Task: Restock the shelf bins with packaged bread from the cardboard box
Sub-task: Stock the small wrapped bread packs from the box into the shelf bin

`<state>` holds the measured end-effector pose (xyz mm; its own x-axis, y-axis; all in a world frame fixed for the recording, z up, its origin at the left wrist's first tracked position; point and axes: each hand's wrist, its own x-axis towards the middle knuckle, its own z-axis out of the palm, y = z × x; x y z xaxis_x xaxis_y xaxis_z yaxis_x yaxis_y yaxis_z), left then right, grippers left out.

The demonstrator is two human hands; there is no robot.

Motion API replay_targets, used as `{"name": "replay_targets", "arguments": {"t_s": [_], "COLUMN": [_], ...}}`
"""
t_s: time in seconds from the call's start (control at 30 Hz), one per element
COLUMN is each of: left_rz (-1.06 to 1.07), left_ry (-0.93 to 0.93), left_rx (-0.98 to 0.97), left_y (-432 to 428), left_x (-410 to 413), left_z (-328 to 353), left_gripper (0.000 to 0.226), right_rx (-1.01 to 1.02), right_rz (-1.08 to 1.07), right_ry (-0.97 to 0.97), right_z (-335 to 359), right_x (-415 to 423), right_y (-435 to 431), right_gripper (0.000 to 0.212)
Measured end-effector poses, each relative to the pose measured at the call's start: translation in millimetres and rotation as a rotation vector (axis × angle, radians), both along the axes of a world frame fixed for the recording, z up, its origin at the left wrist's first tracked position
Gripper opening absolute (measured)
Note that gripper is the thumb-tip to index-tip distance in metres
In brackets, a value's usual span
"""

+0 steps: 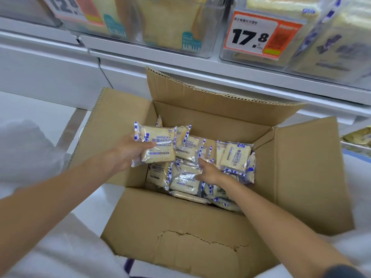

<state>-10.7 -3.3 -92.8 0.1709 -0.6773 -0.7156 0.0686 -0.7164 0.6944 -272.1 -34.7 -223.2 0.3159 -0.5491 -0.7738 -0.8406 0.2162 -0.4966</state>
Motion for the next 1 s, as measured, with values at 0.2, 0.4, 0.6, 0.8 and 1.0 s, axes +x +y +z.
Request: {"name": "replay_targets", "arguments": {"t_s": [0.2,0.4,0.6,0.8,1.0], "left_rz": [-0.015,0.0,-0.233,-0.243,-0.311], "left_ry": [0.008,-0.1,-0.037,-0.078,-0.058], "left_rx": [0.015,-0.094,-0.198,-0.227,-0.392], "left_y": [-2.2,-13.7,-22.1,-34.3,-44.7], "left_x": [0.9,-13.9,-54.9,-76.8,-86.2], "left_z": [-5.7,3.0,28.6,40.7,81.7], "left_gripper": [0.034,0.032,0.067,0.089,0.034], "right_rx": [-0.045,-0.134,-0.109,-0.237,-0.142], "right_rz": [-0.121,-0.323,-0.608,-0.626,-0.457], "right_ry": [-0.096,-0.341,-0.587,-0.568,-0.638], "right_z": [9.6,111.3,158.9,173.0,209.3], "right_x": [-1.7,-43.4,-36.7,-19.7,-33.5], "right_y": [-10.3,-52.2,-43.2,-31.8,-29.1], "right_gripper": [0.01,0.012,0.02,0.062,0.064]}}
